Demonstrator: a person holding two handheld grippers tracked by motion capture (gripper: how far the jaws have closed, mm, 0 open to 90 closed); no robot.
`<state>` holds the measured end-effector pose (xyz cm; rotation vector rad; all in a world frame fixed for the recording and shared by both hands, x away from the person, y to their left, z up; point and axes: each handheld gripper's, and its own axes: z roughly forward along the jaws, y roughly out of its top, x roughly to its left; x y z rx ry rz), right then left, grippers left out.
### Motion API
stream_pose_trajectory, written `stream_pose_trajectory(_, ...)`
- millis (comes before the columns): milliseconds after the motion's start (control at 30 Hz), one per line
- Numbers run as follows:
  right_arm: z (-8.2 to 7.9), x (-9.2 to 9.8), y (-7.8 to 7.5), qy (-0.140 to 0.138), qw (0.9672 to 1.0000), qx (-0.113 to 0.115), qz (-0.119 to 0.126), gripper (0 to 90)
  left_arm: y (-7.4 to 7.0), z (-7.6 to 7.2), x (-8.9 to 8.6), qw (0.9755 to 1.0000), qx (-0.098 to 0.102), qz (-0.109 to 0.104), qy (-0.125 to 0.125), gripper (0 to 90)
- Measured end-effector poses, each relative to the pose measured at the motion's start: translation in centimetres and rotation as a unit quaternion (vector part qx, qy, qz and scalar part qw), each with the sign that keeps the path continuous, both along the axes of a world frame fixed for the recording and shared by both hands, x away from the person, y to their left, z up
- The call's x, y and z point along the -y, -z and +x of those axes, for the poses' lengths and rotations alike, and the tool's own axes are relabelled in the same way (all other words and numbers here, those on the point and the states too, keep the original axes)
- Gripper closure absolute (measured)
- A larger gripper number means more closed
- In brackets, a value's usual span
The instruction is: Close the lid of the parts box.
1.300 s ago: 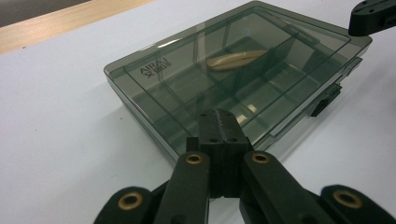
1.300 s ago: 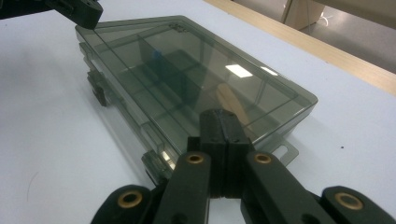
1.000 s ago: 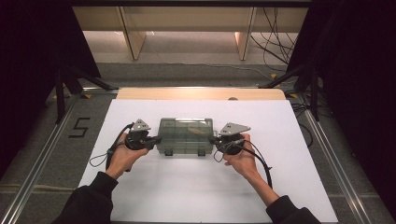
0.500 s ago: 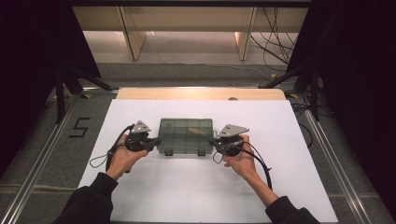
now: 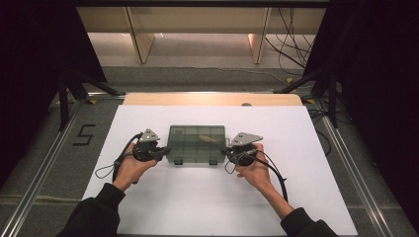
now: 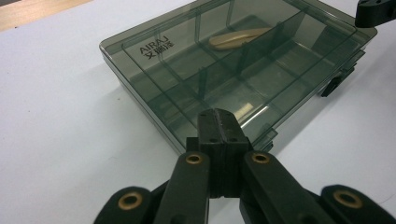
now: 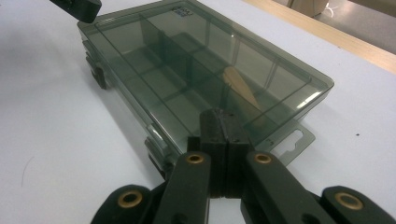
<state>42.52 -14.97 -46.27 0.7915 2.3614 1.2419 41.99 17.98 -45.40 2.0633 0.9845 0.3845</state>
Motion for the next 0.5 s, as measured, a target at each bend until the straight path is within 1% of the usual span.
stream_pose_trajectory(100,0.01,-0.02,0.08,0.001,1.0000,0.002,0.000,90.0,0.18,-0.01,0.09,1.0000,0.002,-0.001,-0.004,90.0)
stream_pose_trajectory(133,0.01,-0.02,0.10,0.000,1.0000,0.002,0.000,90.0,0.26,0.17,0.07,0.9999,0.008,-0.002,0.007,90.0)
stream_pose_trajectory(167,-0.01,-0.02,0.10,0.000,1.0000,-0.001,-0.002,90.0,0.25,0.06,0.12,1.0000,0.009,-0.002,0.003,90.0)
stream_pose_trajectory(200,0.00,-0.05,0.17,0.000,1.0000,0.001,-0.002,90.0,0.21,-0.09,0.13,1.0000,0.002,-0.002,-0.001,90.0)
stream_pose_trajectory(233,-0.04,-0.05,0.20,0.002,1.0000,-0.002,-0.002,90.0,0.20,-0.11,0.09,1.0000,-0.002,0.000,0.001,90.0)
stream_pose_trajectory(300,-0.07,-0.06,0.21,0.002,1.0000,-0.002,-0.001,90.0,0.20,-0.18,0.12,1.0000,0.002,0.000,0.000,90.0)
stream_pose_trajectory(500,-0.08,-0.06,0.21,0.004,1.0000,0.000,0.000,90.0,0.12,-0.23,0.05,1.0000,0.003,0.000,-0.001,89.9)
